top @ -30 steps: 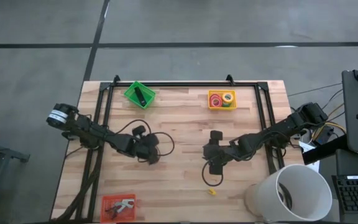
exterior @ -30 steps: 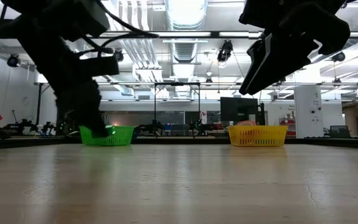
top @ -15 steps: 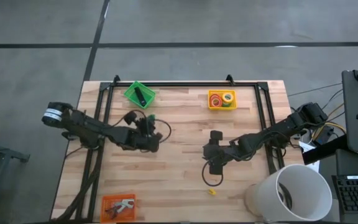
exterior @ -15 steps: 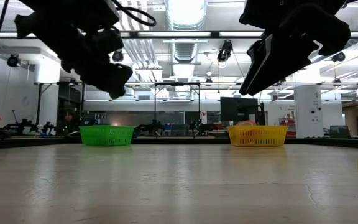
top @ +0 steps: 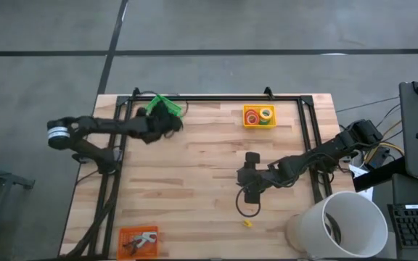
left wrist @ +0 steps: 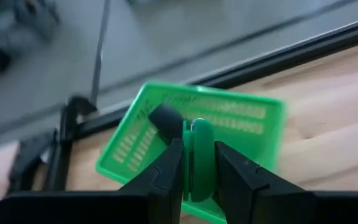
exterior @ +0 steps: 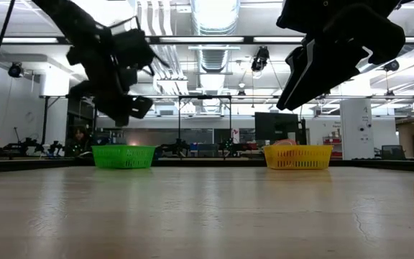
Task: Pick and place Stapler, Stapler remover, tape
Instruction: Put the green stapler into the green bin
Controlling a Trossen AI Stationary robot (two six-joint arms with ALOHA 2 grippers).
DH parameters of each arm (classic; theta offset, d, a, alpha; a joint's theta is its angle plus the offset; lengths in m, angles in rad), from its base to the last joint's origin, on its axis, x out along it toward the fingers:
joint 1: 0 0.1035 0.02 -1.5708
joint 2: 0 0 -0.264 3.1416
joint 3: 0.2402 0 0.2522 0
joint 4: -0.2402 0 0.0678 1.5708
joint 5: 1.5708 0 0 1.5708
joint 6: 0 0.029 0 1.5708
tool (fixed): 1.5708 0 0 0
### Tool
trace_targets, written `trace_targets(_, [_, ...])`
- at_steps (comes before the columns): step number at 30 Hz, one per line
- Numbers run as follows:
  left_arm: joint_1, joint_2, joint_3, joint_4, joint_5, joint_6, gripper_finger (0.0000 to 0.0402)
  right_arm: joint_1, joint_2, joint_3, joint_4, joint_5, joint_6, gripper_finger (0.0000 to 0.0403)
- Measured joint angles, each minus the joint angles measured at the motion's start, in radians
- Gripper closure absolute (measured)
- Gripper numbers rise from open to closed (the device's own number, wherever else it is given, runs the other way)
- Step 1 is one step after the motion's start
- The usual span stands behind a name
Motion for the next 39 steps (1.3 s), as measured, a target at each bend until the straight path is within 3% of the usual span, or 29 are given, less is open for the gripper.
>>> trace_targets(5, [0.177,0.000,-0.001,0.036,0.247,0.010,0.0319,0.000,0.000,-0.001,0.001,0.000,-0.001,0.0184])
trace_targets(8, [0.240,0.001,-0.001,0.070,0.326,0.016,0.0319,0.000,0.000,-0.001,0.001,0.000,-0.008,0.0184])
trace_targets(17, [0.262,0.001,-0.001,0.091,0.342,0.028,0.0319,0.000,0.000,-0.001,0.001,0.000,-0.008,0.0184])
trace_targets(25, [0.266,0.001,-0.001,0.091,0.445,0.072,0.0308,0.000,0.000,-0.001,0.001,0.000,-0.008,0.0184])
trace_targets(39, [0.273,0.001,-0.001,0.091,0.435,0.084,0.0270,0.000,0.000,-0.001,0.001,0.000,-0.008,0.0184])
